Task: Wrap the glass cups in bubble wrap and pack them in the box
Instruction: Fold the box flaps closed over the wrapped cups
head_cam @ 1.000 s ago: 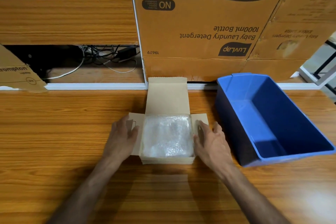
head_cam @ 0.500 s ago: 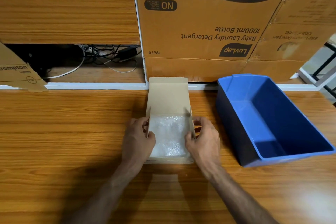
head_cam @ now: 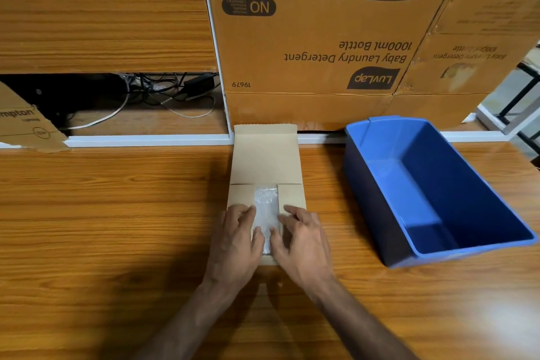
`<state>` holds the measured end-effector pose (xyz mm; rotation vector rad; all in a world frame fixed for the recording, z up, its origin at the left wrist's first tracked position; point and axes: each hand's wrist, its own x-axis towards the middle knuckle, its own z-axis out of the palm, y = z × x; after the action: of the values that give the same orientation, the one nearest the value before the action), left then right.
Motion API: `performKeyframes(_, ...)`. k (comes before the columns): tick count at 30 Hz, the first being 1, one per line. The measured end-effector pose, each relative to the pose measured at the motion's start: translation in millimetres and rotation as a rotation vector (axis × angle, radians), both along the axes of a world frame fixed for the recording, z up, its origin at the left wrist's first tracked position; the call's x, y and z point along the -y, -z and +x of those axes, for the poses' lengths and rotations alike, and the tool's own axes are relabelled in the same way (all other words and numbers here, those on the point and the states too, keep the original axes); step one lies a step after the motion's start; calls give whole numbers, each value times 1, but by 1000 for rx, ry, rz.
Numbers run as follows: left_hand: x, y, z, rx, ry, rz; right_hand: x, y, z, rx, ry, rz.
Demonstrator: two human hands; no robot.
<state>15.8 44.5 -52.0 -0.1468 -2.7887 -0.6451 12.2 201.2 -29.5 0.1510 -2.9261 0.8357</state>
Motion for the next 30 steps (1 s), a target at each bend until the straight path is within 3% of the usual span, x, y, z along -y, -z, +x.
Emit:
performKeyframes(9, 37, -1, -13, 120, 269, 120, -19, 2, -11, 10, -169, 45)
performKeyframes(14, 55, -17, -54, 285, 186, 313, -30, -1, -42, 106, -40, -183)
performKeyframes(24, 78, -15, -97, 489, 122, 450, -47, 1, -97, 363, 38, -641)
performKeyframes(30, 71, -20, -99, 519, 193, 509, -39, -6, -102, 336, -22, -578)
